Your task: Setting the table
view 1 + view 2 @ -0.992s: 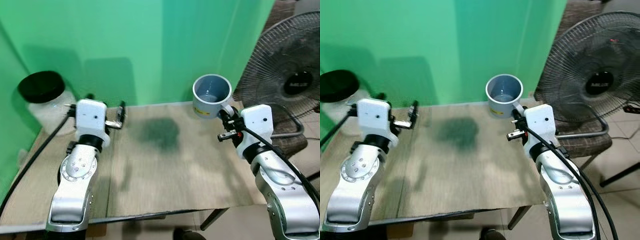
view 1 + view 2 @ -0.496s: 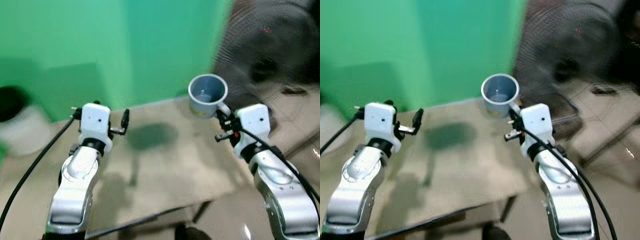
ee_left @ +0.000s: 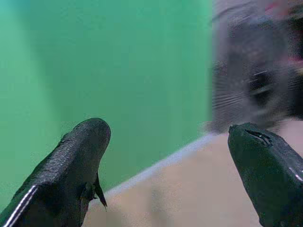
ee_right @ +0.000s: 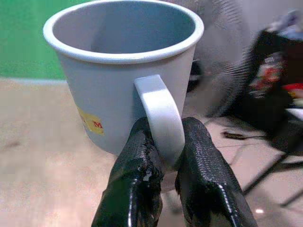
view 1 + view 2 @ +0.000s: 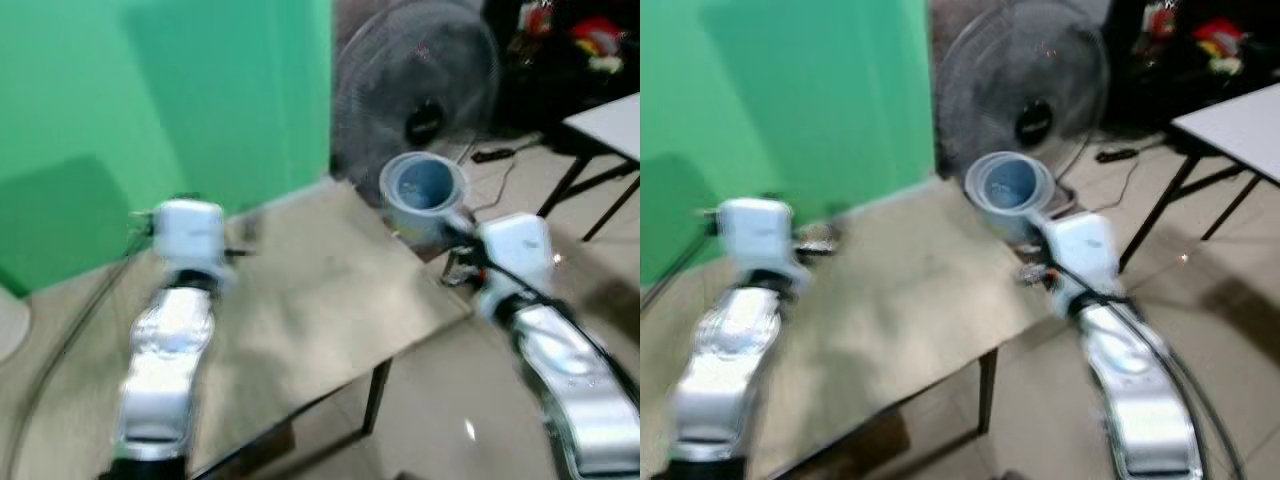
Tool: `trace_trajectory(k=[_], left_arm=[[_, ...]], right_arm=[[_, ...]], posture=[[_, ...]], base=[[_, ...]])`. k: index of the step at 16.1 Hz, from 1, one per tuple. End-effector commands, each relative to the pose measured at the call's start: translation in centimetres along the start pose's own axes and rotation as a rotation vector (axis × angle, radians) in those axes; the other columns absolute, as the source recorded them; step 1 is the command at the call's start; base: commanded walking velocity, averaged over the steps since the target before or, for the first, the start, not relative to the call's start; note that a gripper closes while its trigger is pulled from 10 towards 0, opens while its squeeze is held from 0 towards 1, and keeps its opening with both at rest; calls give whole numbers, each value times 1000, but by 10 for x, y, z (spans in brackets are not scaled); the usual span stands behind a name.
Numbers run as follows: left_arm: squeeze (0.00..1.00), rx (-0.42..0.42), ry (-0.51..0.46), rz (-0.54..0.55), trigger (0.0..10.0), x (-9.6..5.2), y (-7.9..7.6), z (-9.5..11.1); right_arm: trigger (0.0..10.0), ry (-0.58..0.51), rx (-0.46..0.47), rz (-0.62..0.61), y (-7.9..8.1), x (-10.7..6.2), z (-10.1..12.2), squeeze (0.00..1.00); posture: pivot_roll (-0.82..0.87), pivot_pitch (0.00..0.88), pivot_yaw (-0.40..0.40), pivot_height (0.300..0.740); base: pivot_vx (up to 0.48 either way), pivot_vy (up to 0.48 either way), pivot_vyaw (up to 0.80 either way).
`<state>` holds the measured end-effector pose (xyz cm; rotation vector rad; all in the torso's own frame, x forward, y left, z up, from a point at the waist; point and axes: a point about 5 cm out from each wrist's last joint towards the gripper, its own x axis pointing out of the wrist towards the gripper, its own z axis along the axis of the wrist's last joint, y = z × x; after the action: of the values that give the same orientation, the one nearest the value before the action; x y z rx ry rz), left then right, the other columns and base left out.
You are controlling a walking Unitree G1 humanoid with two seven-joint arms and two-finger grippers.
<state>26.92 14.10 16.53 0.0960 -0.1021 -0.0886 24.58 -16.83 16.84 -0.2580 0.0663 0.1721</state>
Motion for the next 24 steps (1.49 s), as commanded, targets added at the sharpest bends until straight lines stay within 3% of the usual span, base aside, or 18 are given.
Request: trace_trajectory(k=[1,4,6,10,13,15,18,19,21,24], left_arm=[[0,-3,11,16,10000,-1,8,0],[0,14,20,35,10000,-1,11,0],[0,94,-26,64,10000,2,18,3],[0,108,-9,75,10000,4,24,2],[0,-13,-49,117,10000,5,24,-2],[0,-51,-66,139,10000,5,21,0],[0,20,-115,162,10000,6,22,5],[0,34,-71,142,10000,7,23,1],[0,22,-52,45,10000,7,21,-1],[0,-8,-45,-6,10000,8,17,-1]], right_arm=[[10000,-31,5,15,5,1,8,0],[10000,5,-5,-28,-3,-1,3,0],[10000,20,-27,-80,-9,-3,0,0],[10000,-9,24,-105,-10,-5,4,0],[10000,11,36,-105,-8,-8,2,0],[10000,15,44,-111,-10,-9,2,0],[10000,16,46,-115,-10,-9,2,0],[10000,13,54,-117,-10,-8,2,0],[10000,13,63,-129,-9,-9,2,0],[10000,16,65,-152,-12,-10,2,0]], posture=[[44,0,63,740],[44,0,57,740],[38,0,59,740],[15,0,82,740],[6,0,90,740],[6,0,91,740],[7,0,90,740],[7,0,90,740],[3,0,93,740],[0,0,96,740]], base=[[0,0,-800],[0,0,-800],[0,0,-800],[0,0,-800],[0,0,-800],[0,0,-800],[0,0,-800],[0,0,-800],[0,0,-800],[0,0,-800]])
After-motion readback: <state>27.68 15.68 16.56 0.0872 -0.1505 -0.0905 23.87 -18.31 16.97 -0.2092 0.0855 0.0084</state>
